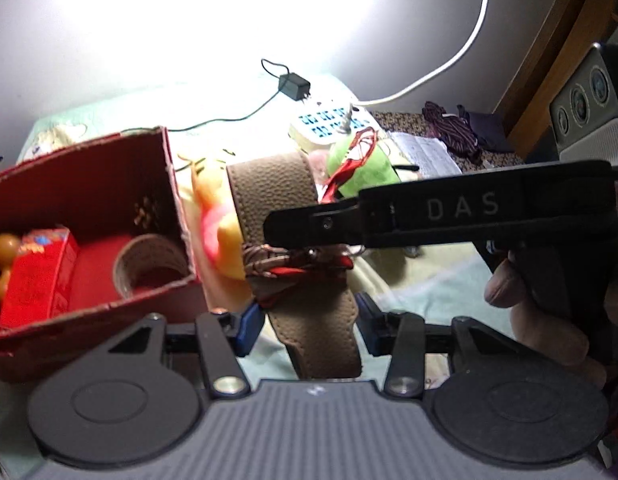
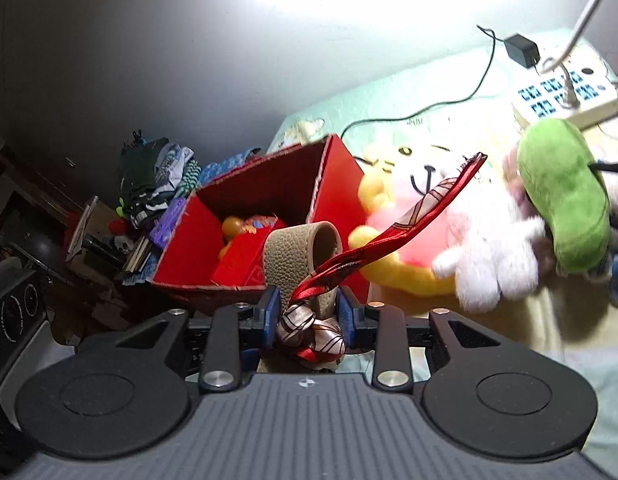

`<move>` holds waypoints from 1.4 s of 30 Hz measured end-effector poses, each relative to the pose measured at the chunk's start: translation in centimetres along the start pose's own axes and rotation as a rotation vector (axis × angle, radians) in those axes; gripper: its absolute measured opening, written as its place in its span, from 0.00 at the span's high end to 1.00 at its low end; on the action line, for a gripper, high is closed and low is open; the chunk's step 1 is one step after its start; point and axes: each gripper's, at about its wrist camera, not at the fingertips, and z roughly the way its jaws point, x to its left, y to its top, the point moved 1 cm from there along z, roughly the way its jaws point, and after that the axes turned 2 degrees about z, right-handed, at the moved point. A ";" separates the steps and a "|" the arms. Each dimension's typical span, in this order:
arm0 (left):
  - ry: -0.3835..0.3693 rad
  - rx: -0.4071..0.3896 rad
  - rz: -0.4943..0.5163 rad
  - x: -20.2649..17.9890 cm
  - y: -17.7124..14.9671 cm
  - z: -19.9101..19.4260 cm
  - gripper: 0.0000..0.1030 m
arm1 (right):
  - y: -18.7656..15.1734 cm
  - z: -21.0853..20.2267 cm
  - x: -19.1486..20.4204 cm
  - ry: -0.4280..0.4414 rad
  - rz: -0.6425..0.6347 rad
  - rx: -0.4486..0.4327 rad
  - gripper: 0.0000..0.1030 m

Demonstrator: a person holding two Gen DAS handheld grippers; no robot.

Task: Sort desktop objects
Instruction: 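Lift and carry the beige strap with the right gripper over the red box, then lower the beige strap into the red box beside the gift box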

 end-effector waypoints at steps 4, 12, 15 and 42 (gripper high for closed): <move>0.060 -0.042 0.030 1.5 2.0 -1.4 0.56 | 2.5 0.6 1.0 0.043 -0.023 -0.028 0.68; 0.124 -0.006 0.071 8.3 3.8 -1.8 0.56 | 5.7 5.8 4.5 0.076 -0.023 -0.012 0.68; 0.123 0.044 0.066 11.6 4.0 -1.1 0.56 | 6.2 9.0 5.5 0.064 -0.008 0.025 0.68; -0.017 0.338 0.009 21.1 0.2 10.1 0.56 | 4.5 22.4 4.9 -0.243 0.072 0.296 0.68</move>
